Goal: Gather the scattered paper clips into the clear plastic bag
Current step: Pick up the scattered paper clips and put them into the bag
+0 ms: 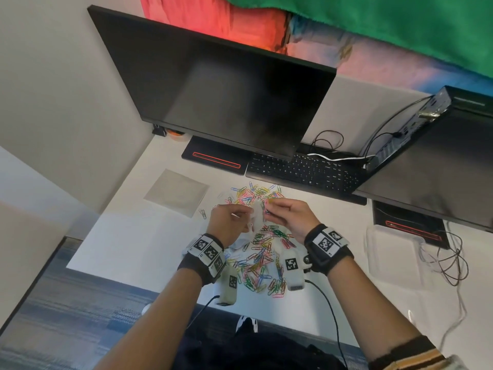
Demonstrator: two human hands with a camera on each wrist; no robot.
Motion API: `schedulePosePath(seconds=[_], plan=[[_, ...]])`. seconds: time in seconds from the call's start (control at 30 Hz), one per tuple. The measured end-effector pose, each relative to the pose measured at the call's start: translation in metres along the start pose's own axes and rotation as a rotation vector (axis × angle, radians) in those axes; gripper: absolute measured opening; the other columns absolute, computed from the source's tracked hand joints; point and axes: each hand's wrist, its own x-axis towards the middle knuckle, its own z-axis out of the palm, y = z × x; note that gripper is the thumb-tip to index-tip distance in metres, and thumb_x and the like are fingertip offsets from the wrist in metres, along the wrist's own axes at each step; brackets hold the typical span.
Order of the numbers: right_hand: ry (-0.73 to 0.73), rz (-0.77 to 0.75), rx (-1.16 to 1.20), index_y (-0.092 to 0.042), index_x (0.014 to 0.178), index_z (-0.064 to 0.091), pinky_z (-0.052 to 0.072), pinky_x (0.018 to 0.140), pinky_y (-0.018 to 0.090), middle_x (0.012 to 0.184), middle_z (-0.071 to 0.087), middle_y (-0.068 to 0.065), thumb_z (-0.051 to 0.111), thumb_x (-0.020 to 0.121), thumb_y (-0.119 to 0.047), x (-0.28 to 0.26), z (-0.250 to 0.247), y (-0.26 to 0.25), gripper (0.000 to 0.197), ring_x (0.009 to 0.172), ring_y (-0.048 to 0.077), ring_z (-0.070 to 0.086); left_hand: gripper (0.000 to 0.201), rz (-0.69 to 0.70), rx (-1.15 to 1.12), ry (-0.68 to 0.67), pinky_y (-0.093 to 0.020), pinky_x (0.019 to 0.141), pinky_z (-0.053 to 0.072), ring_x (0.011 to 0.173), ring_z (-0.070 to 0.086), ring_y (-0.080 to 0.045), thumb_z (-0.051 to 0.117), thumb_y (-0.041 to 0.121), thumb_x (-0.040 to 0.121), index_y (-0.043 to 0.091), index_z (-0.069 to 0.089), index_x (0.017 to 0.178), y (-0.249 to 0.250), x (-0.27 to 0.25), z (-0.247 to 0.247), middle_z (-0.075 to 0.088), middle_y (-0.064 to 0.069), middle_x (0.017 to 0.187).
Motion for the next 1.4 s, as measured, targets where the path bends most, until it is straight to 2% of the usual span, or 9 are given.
schedulePosePath(seconds=[0.13, 0.37, 0.5, 0.73, 1.0, 1.1, 1.23, 1.33, 1.4], plan=[[0.039, -0.008, -0.249, -0.002, 0.100, 0.072, 0.059, 0.081, 0.031, 0.096, 0.074, 0.016, 0.072, 0.083, -0.006, 0.006, 0.022, 0.009, 0.018, 0.084, 0.023, 0.073, 0.018, -0.005, -0.006, -0.008, -0.021, 0.060, 0.059, 0.057, 0.069, -0.015, 0.063, 0.003, 0.090, 0.016, 0.075, 0.088, 0.001, -0.001, 0.001, 0.071, -0.003, 0.070], [0.165, -0.268, -0.897, -0.011, 0.068, 0.068, 0.044, 0.055, 0.011, 0.064, 0.063, -0.004, 0.081, 0.064, -0.001, 0.011, 0.032, 0.015, 0.016, 0.054, 0.001, 0.053, 0.025, -0.017, -0.035, -0.003, -0.029, 0.068, 0.062, 0.066, 0.072, -0.025, 0.061, 0.000, 0.089, 0.021, 0.074, 0.085, 0.000, -0.001, -0.002, 0.072, -0.007, 0.073], [0.081, -0.290, -1.141, -0.016, 0.088, 0.077, 0.041, 0.062, 0.017, 0.071, 0.063, -0.002, 0.063, 0.080, -0.003, 0.014, 0.034, 0.019, 0.021, 0.060, 0.010, 0.053, 0.039, -0.009, -0.034, -0.011, -0.042, 0.076, 0.062, 0.072, 0.072, -0.036, 0.063, 0.001, 0.088, 0.035, 0.073, 0.073, -0.002, 0.000, -0.002, 0.071, -0.006, 0.071], [0.109, -0.286, -1.107, -0.014, 0.089, 0.077, 0.044, 0.065, 0.020, 0.072, 0.065, 0.002, 0.061, 0.080, -0.001, 0.012, 0.037, 0.020, 0.022, 0.061, 0.007, 0.053, 0.046, 0.009, -0.014, -0.009, -0.049, 0.078, 0.061, 0.072, 0.073, -0.035, 0.064, 0.005, 0.088, 0.045, 0.074, 0.070, -0.008, 0.002, 0.000, 0.074, -0.010, 0.074], [-0.091, -0.261, -1.199, -0.010, 0.079, 0.076, 0.040, 0.065, 0.023, 0.065, 0.062, 0.000, 0.054, 0.091, -0.014, 0.005, 0.035, 0.012, 0.026, 0.065, 0.017, 0.055, 0.028, -0.001, 0.018, -0.011, -0.045, 0.077, 0.062, 0.071, 0.074, -0.032, 0.064, 0.002, 0.088, 0.027, 0.075, 0.081, -0.002, 0.002, 0.001, 0.073, -0.005, 0.076], [-0.147, -0.292, -1.021, -0.014, 0.083, 0.076, 0.054, 0.070, 0.027, 0.082, 0.072, 0.001, 0.057, 0.093, -0.017, 0.000, 0.026, 0.006, 0.022, 0.074, 0.016, 0.065, 0.018, -0.009, 0.010, -0.009, -0.044, 0.078, 0.062, 0.072, 0.073, -0.032, 0.063, 0.003, 0.090, 0.015, 0.077, 0.094, 0.000, 0.004, 0.000, 0.072, -0.004, 0.077], [0.149, -0.160, -0.720, -0.025, 0.097, 0.073, 0.059, 0.060, 0.026, 0.089, 0.073, 0.003, 0.068, 0.088, -0.017, 0.001, -0.024, -0.003, 0.013, 0.072, 0.021, 0.069, 0.021, 0.013, 0.023, 0.013, -0.036, 0.073, 0.063, 0.061, 0.069, -0.022, 0.060, 0.002, 0.090, 0.013, 0.076, 0.094, 0.004, 0.003, -0.009, 0.070, 0.001, 0.070], [0.204, 0.253, -0.887, -0.021, 0.124, 0.057, 0.059, 0.061, 0.027, 0.110, 0.064, 0.009, 0.085, 0.070, -0.020, 0.001, -0.072, 0.013, 0.061, 0.085, 0.023, 0.067, 0.026, 0.015, 0.042, 0.033, -0.030, 0.065, 0.060, 0.055, 0.065, -0.016, 0.053, 0.002, 0.092, 0.018, 0.074, 0.090, 0.002, 0.002, -0.017, 0.068, 0.005, 0.065], [0.174, 0.458, -1.053, -0.020, 0.141, 0.039, 0.058, 0.081, 0.036, 0.132, 0.052, 0.013, 0.090, 0.061, -0.026, -0.004, -0.087, 0.038, 0.095, 0.108, 0.029, 0.061, 0.028, 0.019, 0.063, 0.043, -0.026, 0.061, 0.054, 0.053, 0.062, -0.011, 0.048, 0.002, 0.092, 0.019, 0.071, 0.091, -0.001, 0.002, -0.020, 0.065, 0.006, 0.061]])
